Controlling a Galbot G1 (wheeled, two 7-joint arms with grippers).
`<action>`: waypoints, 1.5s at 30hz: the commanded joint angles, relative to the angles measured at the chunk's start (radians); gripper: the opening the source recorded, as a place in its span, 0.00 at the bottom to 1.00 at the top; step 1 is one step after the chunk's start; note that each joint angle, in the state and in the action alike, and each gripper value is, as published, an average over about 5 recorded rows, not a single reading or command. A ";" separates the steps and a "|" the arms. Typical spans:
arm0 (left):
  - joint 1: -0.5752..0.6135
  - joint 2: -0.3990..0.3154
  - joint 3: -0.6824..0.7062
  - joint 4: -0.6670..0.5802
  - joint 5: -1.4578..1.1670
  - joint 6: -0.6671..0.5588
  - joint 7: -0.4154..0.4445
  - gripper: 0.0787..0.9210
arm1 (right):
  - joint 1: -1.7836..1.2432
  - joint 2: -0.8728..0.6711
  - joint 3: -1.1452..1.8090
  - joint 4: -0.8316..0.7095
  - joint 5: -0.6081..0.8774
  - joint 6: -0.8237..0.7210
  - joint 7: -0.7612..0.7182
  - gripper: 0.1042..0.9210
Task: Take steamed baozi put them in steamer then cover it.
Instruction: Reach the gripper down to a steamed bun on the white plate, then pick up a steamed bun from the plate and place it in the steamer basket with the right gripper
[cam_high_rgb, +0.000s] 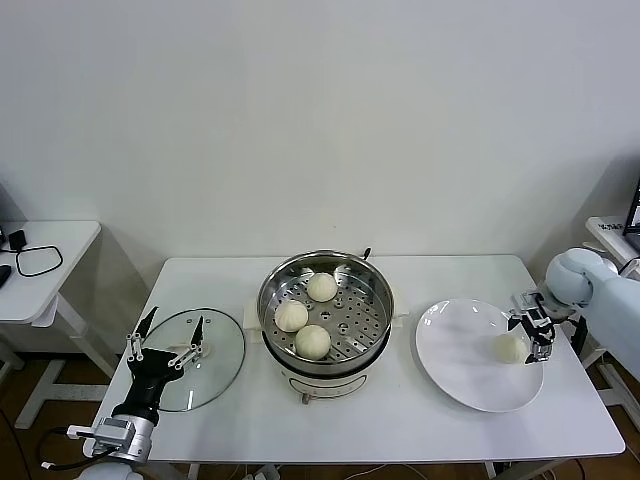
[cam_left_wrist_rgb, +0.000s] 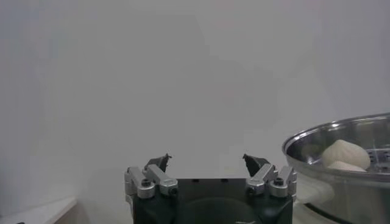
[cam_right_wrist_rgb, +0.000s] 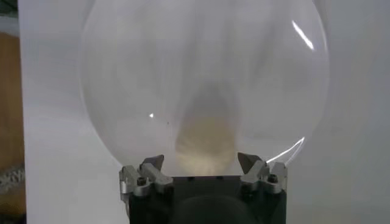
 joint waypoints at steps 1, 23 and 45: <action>-0.002 0.000 0.002 0.002 0.003 -0.001 0.000 0.88 | -0.045 0.046 0.045 -0.053 -0.049 0.008 0.032 0.88; -0.004 0.000 0.015 -0.005 0.004 0.001 -0.003 0.88 | -0.046 0.039 0.051 -0.025 -0.049 0.012 0.031 0.75; -0.007 0.000 0.052 -0.008 0.012 -0.004 -0.005 0.88 | 0.915 -0.167 -0.841 0.531 0.733 -0.345 -0.025 0.72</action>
